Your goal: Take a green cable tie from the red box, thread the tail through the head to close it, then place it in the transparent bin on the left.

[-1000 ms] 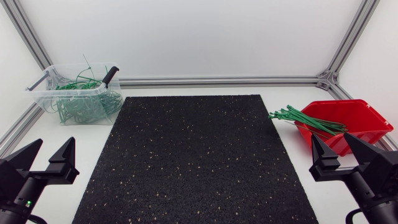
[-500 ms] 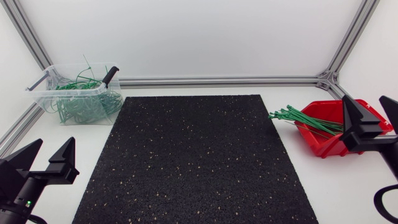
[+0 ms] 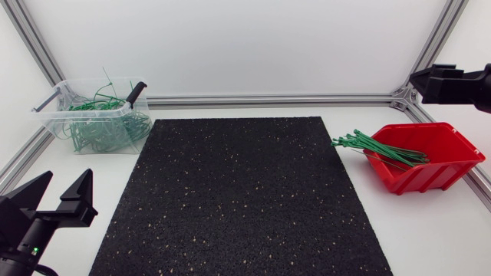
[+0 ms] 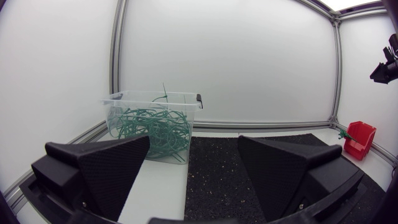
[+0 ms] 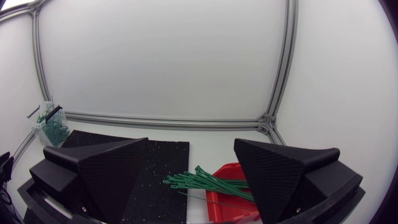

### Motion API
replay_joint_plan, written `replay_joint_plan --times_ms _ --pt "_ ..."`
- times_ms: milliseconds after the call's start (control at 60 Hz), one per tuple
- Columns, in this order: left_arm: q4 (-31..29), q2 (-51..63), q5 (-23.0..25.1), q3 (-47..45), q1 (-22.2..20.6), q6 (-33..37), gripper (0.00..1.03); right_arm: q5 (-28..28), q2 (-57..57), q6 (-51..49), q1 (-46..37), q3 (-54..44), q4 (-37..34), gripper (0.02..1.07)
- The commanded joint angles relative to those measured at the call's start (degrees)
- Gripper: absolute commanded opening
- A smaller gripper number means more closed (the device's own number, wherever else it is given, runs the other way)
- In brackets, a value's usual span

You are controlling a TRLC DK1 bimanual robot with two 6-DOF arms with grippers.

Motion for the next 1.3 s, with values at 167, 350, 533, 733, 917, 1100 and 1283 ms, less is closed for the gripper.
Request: replay_joint_plan --times_ms 167,350,533,733,917,1100,1283 --pt "-0.98 -0.45 0.43 -2.24 -0.36 -0.73 0.99 -7.63 17.30 -15.45 -5.32 15.78 -18.14 1.02" --pt "-0.98 -0.45 0.43 -2.24 -0.36 -0.73 0.99 -7.90 28.37 -28.55 -6.55 24.22 -27.81 1.02" --pt "-1.15 -0.45 0.43 -2.24 -0.36 -0.73 0.99 -12.03 31.45 -41.20 -6.99 23.34 -30.10 0.98" --pt "-1.15 -0.36 0.43 -2.24 -0.36 -0.64 0.99 -11.32 33.20 -55.09 -6.64 18.50 -29.92 0.93" --pt "-1.24 -0.36 0.43 -2.24 -0.36 -0.64 0.99 -10.80 36.81 -64.06 -7.43 16.04 -30.45 0.92" --pt "-1.41 -0.36 0.43 -2.24 -0.44 -0.64 0.99 -9.30 40.24 -70.47 -7.87 14.11 -28.78 0.86" --pt "-1.41 -0.36 0.43 -2.15 -0.53 -0.64 0.99 -8.42 42.87 -74.78 -8.92 11.56 -24.56 0.78"
